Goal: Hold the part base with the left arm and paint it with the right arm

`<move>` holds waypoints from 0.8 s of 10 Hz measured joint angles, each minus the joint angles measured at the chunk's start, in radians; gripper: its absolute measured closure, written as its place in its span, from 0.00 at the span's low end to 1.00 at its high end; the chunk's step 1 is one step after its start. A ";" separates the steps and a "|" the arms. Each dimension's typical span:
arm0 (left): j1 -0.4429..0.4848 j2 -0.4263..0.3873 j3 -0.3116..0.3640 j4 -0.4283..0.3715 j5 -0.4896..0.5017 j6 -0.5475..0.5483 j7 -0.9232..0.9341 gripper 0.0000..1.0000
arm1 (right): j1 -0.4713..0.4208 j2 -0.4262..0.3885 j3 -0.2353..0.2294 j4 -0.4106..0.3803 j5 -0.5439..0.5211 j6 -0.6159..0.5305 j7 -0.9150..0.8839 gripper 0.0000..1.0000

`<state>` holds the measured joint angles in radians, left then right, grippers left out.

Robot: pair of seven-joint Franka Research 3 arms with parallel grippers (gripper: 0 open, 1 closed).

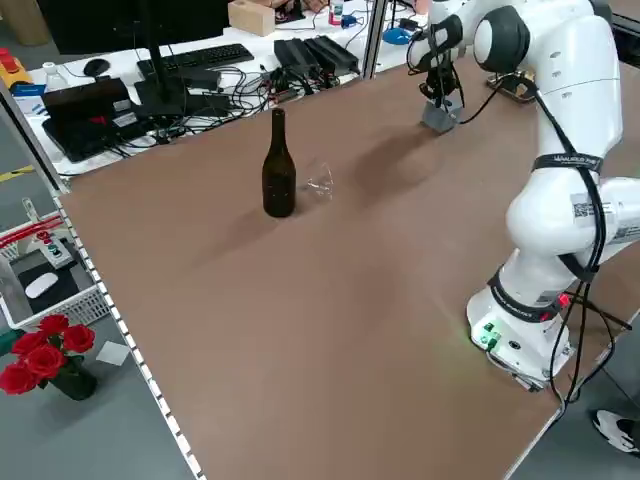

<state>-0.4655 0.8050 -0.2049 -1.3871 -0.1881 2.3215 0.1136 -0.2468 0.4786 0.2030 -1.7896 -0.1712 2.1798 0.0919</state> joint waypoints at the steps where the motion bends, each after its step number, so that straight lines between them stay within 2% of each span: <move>1: 0.000 0.000 0.000 0.000 0.000 0.000 0.000 0.94 | 0.004 0.000 0.025 -0.005 -0.005 0.000 0.042 0.96; 6: -0.002 0.000 0.001 0.000 0.000 0.000 0.000 0.94 | 0.011 0.006 0.144 -0.014 -0.007 0.007 0.206 0.96; 8: -0.003 0.000 0.001 0.000 0.000 0.000 0.000 0.94 | 0.006 0.007 0.207 -0.015 0.013 0.005 0.260 0.96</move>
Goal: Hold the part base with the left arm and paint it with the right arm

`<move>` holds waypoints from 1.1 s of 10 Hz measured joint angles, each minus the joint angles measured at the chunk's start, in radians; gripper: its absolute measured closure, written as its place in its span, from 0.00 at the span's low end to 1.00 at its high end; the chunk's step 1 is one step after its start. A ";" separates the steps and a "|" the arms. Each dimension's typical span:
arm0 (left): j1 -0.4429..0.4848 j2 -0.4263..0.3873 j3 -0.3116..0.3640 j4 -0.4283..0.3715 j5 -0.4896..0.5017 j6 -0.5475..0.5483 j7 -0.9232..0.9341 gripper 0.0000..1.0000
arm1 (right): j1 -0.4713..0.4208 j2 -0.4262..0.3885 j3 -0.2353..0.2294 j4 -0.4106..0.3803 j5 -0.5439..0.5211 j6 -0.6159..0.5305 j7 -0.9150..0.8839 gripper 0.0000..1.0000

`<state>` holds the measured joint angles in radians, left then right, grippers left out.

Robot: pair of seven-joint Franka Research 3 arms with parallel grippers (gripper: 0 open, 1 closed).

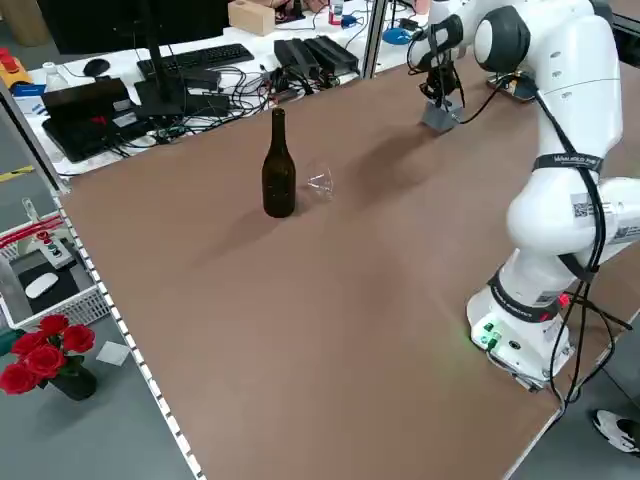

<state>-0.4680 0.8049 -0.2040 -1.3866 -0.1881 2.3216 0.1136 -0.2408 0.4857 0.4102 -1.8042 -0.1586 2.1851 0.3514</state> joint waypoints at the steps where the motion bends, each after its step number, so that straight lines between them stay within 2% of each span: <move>1: 0.000 0.000 0.000 0.000 0.000 0.000 0.000 0.94 | -0.003 0.000 0.031 0.000 0.039 -0.001 0.009 0.96; 2: 0.000 0.000 0.000 0.000 0.000 0.000 0.000 0.94 | -0.004 -0.002 0.049 0.000 0.068 -0.003 0.009 0.96; 4: 0.000 0.000 0.000 0.000 0.000 0.000 0.000 0.94 | -0.014 -0.004 0.054 -0.007 0.080 -0.004 -0.025 0.96; 5: 0.000 0.000 0.000 0.000 0.000 0.000 0.000 0.94 | -0.032 -0.004 0.044 -0.018 0.080 -0.002 -0.075 0.96; 8: -0.001 0.000 0.001 0.000 0.000 0.000 0.000 0.94 | -0.075 -0.004 -0.032 -0.029 0.093 -0.002 -0.235 0.96; 11: -0.001 0.000 0.001 0.000 0.000 0.000 0.000 0.94 | -0.081 -0.004 -0.060 -0.031 0.141 0.013 -0.319 0.96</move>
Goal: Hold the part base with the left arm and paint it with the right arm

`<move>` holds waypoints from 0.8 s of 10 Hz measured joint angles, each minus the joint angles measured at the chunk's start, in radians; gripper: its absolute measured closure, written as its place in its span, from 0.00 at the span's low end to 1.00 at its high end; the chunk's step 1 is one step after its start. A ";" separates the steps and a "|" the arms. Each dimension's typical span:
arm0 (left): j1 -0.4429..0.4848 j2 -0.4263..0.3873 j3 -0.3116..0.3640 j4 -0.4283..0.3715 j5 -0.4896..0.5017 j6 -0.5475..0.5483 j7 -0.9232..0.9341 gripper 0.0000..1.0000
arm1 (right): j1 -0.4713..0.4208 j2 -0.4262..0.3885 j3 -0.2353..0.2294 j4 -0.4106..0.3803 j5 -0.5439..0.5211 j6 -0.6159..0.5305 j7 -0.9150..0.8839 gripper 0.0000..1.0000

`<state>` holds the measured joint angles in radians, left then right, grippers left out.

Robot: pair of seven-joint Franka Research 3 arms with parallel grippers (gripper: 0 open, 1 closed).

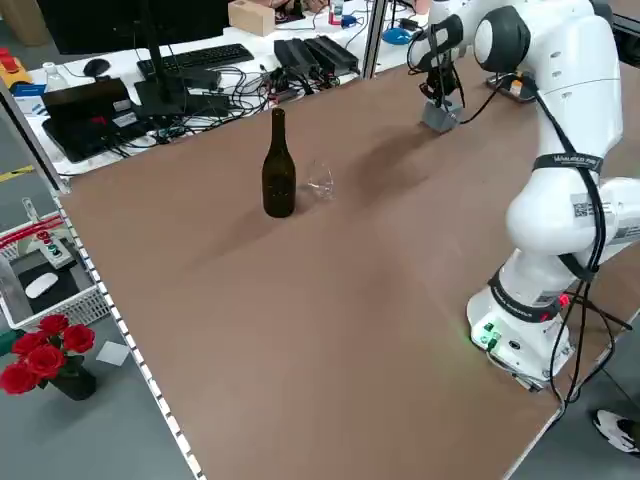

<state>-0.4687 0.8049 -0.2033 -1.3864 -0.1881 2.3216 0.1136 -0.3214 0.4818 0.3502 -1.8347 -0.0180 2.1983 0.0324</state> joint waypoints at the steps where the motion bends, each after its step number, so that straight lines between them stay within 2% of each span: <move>1: 0.000 0.000 0.000 0.000 0.000 0.000 0.000 0.94 | 0.001 0.001 -0.033 -0.003 0.002 0.028 -0.062 0.96; 3: 0.000 0.000 0.000 0.000 0.000 0.000 0.000 0.94 | -0.002 0.001 -0.099 -0.005 0.005 0.048 -0.179 0.96; 6: 0.000 0.000 0.000 0.000 0.000 0.000 0.000 0.95 | -0.001 -0.003 -0.152 0.000 0.005 0.040 -0.283 0.96; 8: 0.000 0.000 0.000 0.000 0.000 0.000 0.000 0.95 | 0.006 -0.018 -0.158 0.063 0.001 -0.087 -0.295 0.96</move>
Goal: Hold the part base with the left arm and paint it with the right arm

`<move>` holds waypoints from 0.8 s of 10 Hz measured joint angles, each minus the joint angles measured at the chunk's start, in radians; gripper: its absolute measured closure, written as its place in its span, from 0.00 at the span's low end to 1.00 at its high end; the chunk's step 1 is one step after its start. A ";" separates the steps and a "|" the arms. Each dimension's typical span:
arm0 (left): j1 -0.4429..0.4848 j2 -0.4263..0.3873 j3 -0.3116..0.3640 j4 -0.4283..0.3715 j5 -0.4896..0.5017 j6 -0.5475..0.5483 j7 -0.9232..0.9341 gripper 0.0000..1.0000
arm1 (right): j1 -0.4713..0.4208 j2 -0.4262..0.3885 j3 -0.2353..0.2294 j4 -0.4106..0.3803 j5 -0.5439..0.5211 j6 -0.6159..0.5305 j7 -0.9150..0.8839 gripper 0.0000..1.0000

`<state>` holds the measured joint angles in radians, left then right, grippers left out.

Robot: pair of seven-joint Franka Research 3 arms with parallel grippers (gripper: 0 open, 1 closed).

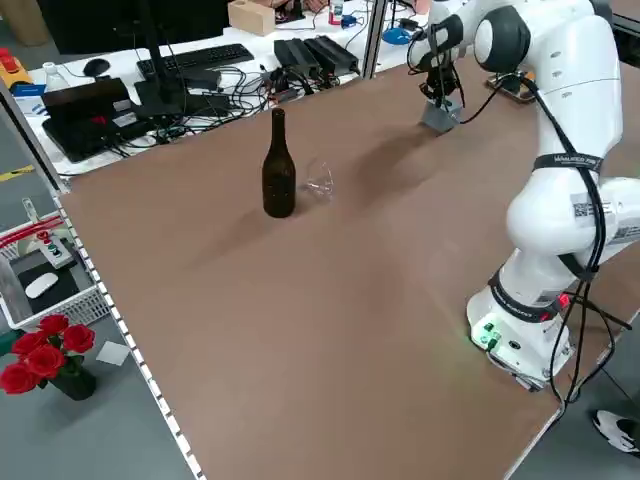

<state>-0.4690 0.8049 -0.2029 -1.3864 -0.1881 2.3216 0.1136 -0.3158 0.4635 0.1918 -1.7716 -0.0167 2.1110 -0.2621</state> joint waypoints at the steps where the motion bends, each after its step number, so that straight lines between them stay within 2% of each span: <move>1: 0.000 0.000 0.000 0.000 0.000 0.000 0.000 0.95 | 0.012 -0.012 0.000 0.068 -0.014 -0.096 -0.001 0.96; 3: 0.000 0.000 0.000 0.000 0.000 0.000 0.000 0.95 | 0.049 -0.029 0.003 0.217 -0.058 -0.232 -0.002 0.96; 5: 0.000 0.000 0.000 0.000 0.000 0.000 0.000 0.95 | 0.064 -0.032 0.048 0.274 -0.059 -0.252 -0.011 0.96; 6: 0.000 0.000 0.000 0.000 0.000 0.000 0.000 0.95 | 0.067 -0.032 0.076 0.277 -0.013 -0.249 -0.011 0.96; 8: 0.000 0.000 0.001 0.000 0.000 0.000 0.000 0.95 | 0.075 -0.026 0.092 0.282 0.158 -0.234 -0.029 0.96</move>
<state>-0.4694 0.8048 -0.2024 -1.3864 -0.1881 2.3216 0.1136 -0.2408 0.4372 0.2841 -1.4900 0.1411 1.8769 -0.2913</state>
